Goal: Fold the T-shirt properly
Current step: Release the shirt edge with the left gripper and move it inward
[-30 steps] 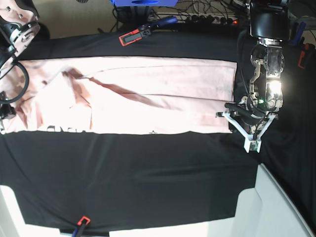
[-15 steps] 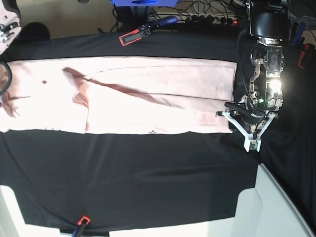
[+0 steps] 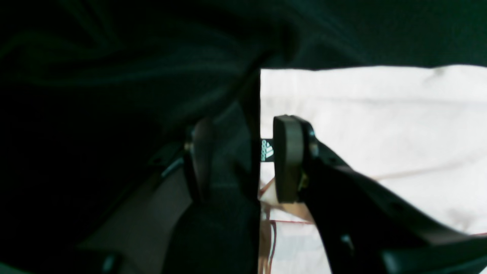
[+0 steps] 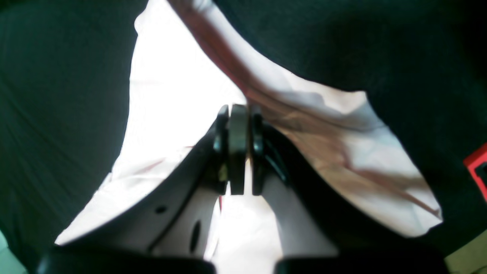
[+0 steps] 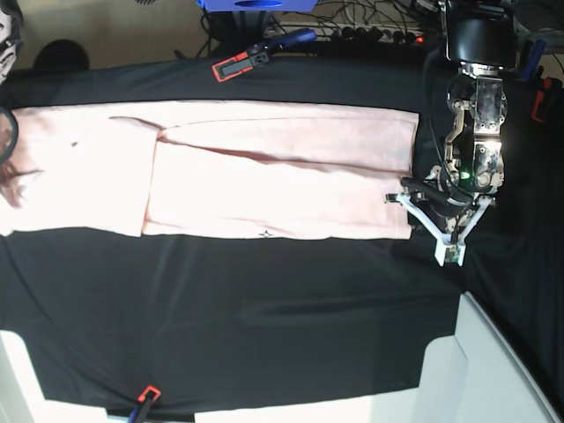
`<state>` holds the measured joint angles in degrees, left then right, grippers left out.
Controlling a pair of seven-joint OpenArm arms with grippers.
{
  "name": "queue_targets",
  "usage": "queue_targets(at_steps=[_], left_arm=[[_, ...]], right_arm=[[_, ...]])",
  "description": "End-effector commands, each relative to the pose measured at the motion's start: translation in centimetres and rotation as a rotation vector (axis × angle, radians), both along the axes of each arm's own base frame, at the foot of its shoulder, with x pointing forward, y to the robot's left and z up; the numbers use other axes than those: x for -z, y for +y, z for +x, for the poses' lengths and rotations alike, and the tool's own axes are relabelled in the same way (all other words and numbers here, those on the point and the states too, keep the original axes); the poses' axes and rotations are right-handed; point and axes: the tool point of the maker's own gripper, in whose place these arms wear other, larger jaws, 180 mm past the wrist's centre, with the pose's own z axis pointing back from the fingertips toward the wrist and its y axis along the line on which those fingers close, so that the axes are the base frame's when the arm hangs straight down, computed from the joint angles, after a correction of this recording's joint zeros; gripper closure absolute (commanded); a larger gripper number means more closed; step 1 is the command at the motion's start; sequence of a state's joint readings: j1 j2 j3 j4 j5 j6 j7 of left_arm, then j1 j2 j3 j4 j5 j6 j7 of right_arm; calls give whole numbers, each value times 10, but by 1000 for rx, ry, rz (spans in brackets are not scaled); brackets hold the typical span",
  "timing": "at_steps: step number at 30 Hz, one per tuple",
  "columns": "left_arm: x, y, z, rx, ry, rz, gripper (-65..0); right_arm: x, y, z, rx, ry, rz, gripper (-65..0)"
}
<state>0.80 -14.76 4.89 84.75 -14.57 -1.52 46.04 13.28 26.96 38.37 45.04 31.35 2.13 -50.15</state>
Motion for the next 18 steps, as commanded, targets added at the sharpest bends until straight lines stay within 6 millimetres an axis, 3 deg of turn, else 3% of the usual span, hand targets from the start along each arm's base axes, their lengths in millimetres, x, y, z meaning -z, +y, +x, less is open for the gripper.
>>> queue_targets(at_steps=[1,8,18], left_arm=[[-16,4,12,2,-55,13,-257],[-17,9,12,2,-55,22,-257],[-21,6,14,5,-68,17,-257]], right_arm=[[-21,-20,13,1,-49,-61,0],[-35,-39,13,3,-53,-109,0],[-41,-47,11,4,-48,-123,0]])
